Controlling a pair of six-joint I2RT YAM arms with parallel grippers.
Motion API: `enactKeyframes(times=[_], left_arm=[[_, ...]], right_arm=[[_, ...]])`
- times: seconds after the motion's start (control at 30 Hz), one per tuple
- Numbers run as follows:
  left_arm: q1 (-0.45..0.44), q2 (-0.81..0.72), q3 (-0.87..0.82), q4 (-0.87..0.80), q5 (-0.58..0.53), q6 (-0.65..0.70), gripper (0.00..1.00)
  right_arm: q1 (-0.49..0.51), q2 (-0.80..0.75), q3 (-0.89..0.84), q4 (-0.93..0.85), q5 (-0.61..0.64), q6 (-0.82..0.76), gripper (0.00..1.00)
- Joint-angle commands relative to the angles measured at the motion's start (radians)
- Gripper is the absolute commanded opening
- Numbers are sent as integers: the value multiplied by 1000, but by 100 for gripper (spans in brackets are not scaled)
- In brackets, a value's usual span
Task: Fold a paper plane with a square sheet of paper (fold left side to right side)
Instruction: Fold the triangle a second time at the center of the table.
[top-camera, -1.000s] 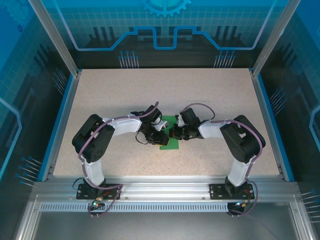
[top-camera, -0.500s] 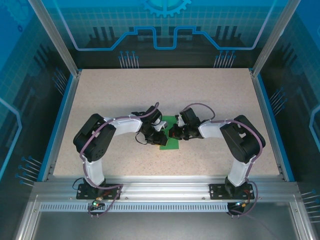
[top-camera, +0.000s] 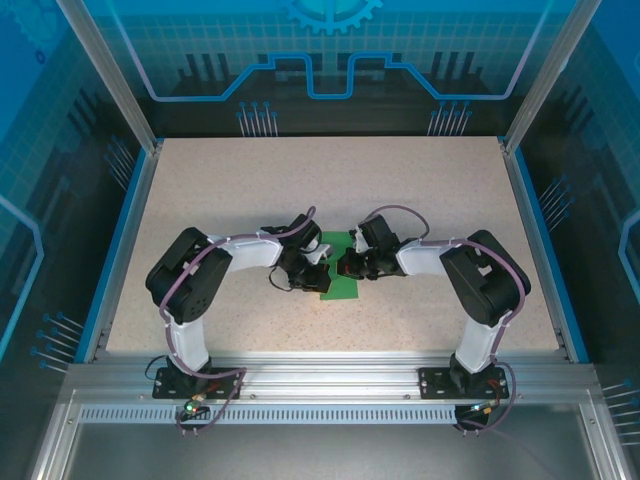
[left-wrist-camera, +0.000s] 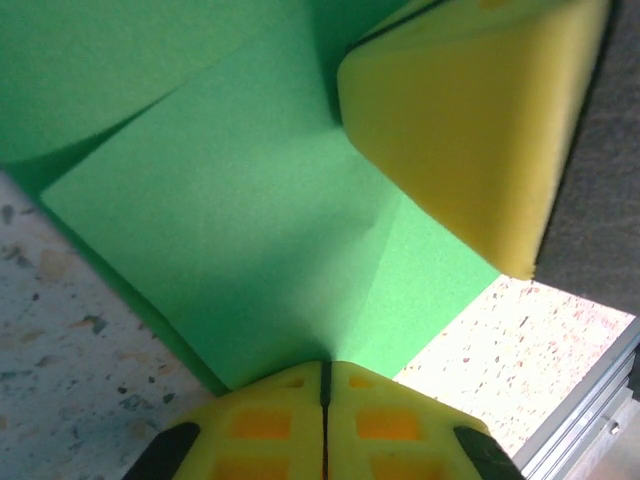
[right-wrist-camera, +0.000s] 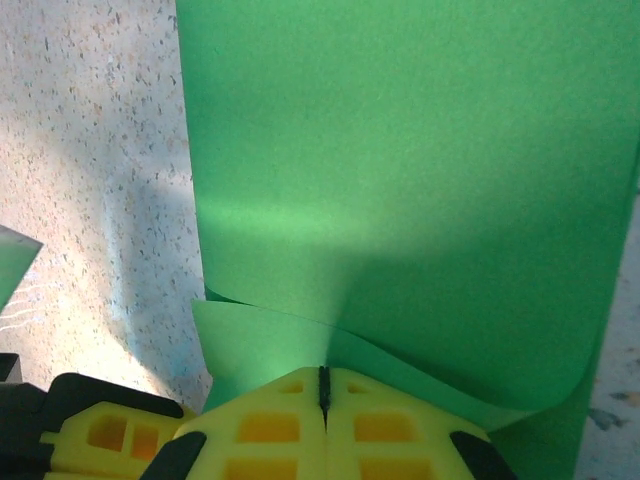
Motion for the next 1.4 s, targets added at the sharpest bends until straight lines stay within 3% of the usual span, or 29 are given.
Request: enactKeyframes(times=[0.0,0.33,0.77,1.37], left_arm=[[-3,12,-53,-25,-25,-3,3],[-4,-2,-65,-12,-29,1,0],[-5,-4,-63,-8,-28,-2,0],[-4,8,-63,-24,-42,0,0]], right_arm=[[-9,-34,6,-40,1,-35,1],[15,-138,-69,-16,-41,-70,0],[69,-60,-56,39,-59,-32,0],[60,9,-15,-95,22,-86,0]])
